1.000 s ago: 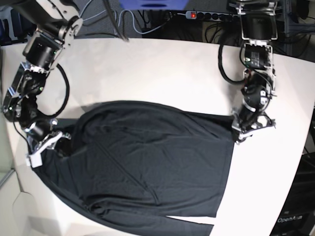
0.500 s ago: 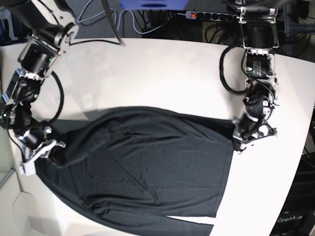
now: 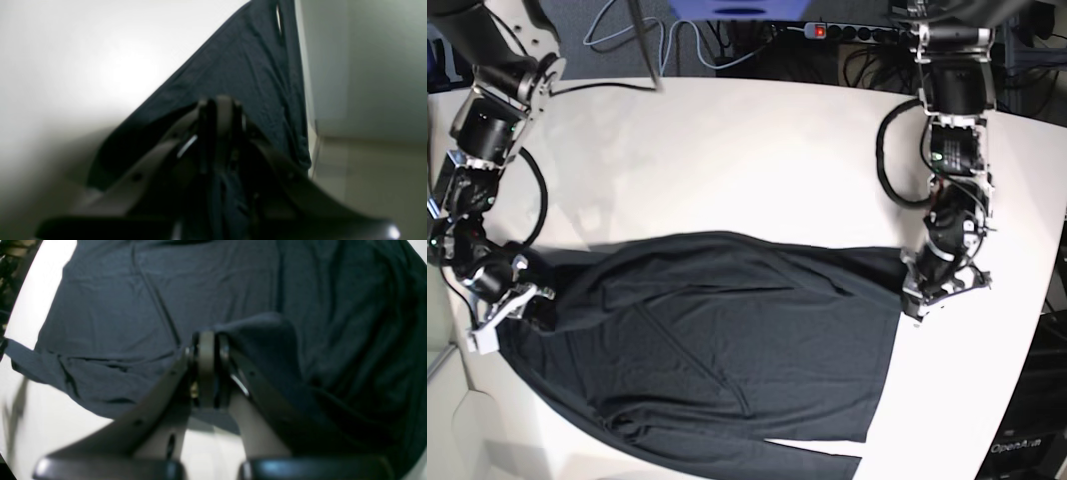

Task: Fold the T-shirt properly
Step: 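Drag the shirt with both grippers further away from the robot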

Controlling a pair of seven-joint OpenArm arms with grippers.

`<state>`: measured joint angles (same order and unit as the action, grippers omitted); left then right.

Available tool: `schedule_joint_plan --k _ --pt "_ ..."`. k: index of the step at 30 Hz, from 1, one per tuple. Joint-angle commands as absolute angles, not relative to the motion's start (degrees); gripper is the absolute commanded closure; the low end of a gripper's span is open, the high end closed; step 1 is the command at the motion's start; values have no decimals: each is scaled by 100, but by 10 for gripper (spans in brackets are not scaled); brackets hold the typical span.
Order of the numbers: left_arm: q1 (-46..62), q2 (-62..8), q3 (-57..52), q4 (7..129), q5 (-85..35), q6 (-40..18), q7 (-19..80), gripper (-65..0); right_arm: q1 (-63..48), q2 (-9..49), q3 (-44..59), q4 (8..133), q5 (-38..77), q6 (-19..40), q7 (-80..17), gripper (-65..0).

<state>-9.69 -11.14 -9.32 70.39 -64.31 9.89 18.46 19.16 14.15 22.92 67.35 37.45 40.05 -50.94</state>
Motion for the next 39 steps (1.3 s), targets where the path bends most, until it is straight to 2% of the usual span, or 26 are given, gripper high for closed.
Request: schedule_joint_plan --k 1,9,19,25,32,39 --pt "-1130 -1174 -954 7125 -6466 857 1771 -26 2062 1604 2273 6835 3873 4000 -4963 -1" --pt "-1349 -1323 -954 7125 -6466 884 1763 -26 2079 1886 2088 6826 3873 4000 -4945 -1" --pt "-1596 -1332 -963 6923 -6466 884 1745 -26 2088 1938 2062 6826 3873 4000 -4927 -1" --pt "-1701 -1297 -1349 6879 -6466 884 1780 -26 2088 2009 2062 6800 3873 4000 -4787 -1" --pt "-1851 -1288 -1358 6589 -6466 884 1780 -26 2308 2079 2053 6149 3873 4000 -4760 -1" --pt "-2026 -1279 -1349 6255 -6457 857 1736 -26 2387 2105 1780 6123 3873 4000 -4567 -1"
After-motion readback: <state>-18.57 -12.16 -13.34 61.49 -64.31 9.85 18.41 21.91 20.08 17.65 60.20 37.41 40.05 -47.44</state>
